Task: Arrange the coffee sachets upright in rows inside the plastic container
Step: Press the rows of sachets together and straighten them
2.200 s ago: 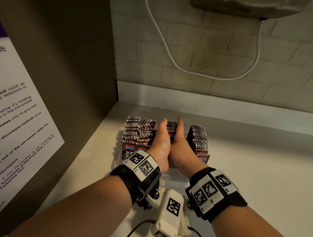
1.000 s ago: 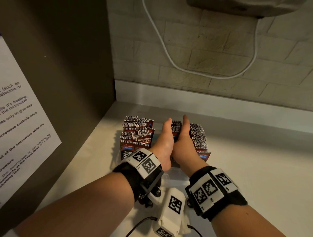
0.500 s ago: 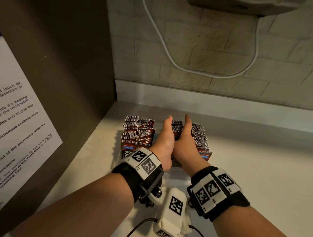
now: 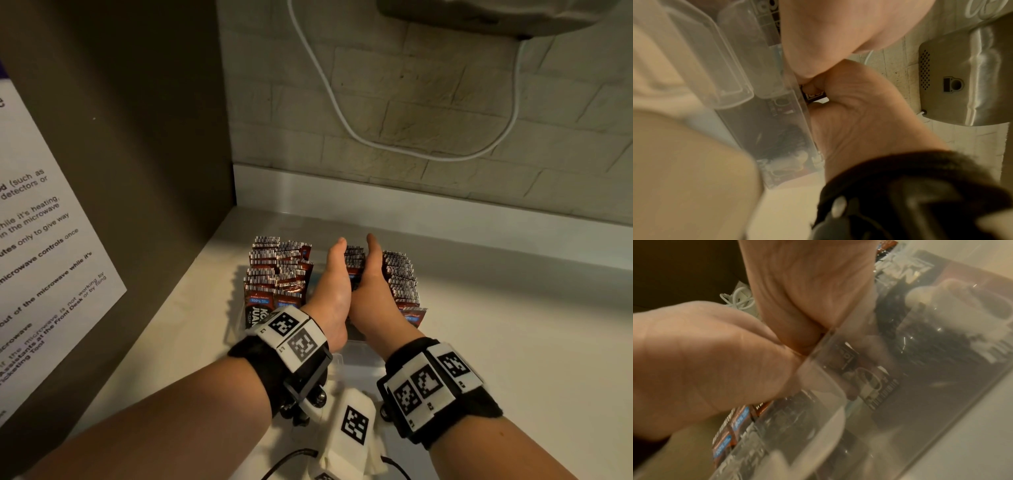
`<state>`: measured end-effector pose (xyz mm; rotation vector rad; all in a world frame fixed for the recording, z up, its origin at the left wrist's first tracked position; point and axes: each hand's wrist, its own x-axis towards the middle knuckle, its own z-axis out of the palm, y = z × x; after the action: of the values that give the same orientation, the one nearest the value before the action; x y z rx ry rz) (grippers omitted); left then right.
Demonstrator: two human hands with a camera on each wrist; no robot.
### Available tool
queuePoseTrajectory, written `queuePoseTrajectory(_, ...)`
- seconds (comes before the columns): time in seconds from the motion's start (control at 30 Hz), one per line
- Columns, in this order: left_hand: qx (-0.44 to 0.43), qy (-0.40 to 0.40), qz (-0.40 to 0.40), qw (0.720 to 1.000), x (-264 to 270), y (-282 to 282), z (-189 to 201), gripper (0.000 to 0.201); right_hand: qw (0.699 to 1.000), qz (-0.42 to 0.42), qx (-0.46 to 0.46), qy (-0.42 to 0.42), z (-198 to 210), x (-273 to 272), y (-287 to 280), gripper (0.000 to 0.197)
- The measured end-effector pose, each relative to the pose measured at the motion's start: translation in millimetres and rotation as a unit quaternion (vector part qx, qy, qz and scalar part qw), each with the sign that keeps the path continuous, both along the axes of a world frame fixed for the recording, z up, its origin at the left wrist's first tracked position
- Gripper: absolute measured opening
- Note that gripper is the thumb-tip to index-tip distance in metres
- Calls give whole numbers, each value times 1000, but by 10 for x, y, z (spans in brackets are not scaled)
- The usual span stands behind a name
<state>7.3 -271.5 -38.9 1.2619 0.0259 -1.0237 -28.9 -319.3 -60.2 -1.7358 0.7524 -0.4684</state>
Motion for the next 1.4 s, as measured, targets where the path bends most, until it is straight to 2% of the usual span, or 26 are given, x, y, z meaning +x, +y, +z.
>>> queuePoseTrajectory(0.07, -3, -3, -10, 1000, -7, 24, 63, 75, 1000, -4, 2, 4, -10, 11, -4, 97)
queuePoseTrajectory(0.13, -6, -9, -7, 1000, 9, 14, 53, 65, 1000, -5, 4, 5, -21, 23, -7, 97)
queuePoseTrajectory(0.23, -10, -10, -8, 1000, 11, 15, 29, 65, 1000, -5, -4, 11, -25, 27, -9, 98)
queuePoseTrajectory(0.33, -5, 2, -12, 1000, 7, 24, 34, 56, 1000, -4, -3, 8, -15, 11, -14, 102)
queuePoseTrajectory(0.43, -6, 1, -17, 1000, 28, 8, 15, 63, 1000, -2, 1, -2, -3, 1, -1, 103)
queuePoseTrajectory(0.57, 1, 4, -14, 1000, 30, 7, 11, 51, 1000, -5, -9, -5, -3, -3, -2, 102)
queuePoseTrajectory(0.63, -1, 11, -15, 1000, 25, 12, 8, 56, 1000, -3, -13, -2, -8, -6, -7, 101)
queuePoseTrajectory(0.77, -12, 15, -9, 1000, 26, -9, -27, 82, 1000, 2, -10, 6, -12, -2, -4, 98)
queuePoseTrajectory(0.97, -33, 2, 28, 999, 20, -40, -56, 64, 1000, 3, -19, -10, -12, 1, -1, 93)
queuePoseTrajectory(1.1, -30, 17, 34, 999, 40, -38, -74, 34, 1000, -3, -20, -7, -44, 19, -7, 96)
queuePoseTrajectory(1.2, -41, 45, 20, 998, 50, -38, -66, 38, 1000, -8, -17, -8, -63, 28, -19, 99)
queuePoseTrajectory(1.4, -48, 46, 32, 997, 65, -58, -98, 35, 1000, -6, -12, -8, -66, 23, -9, 101)
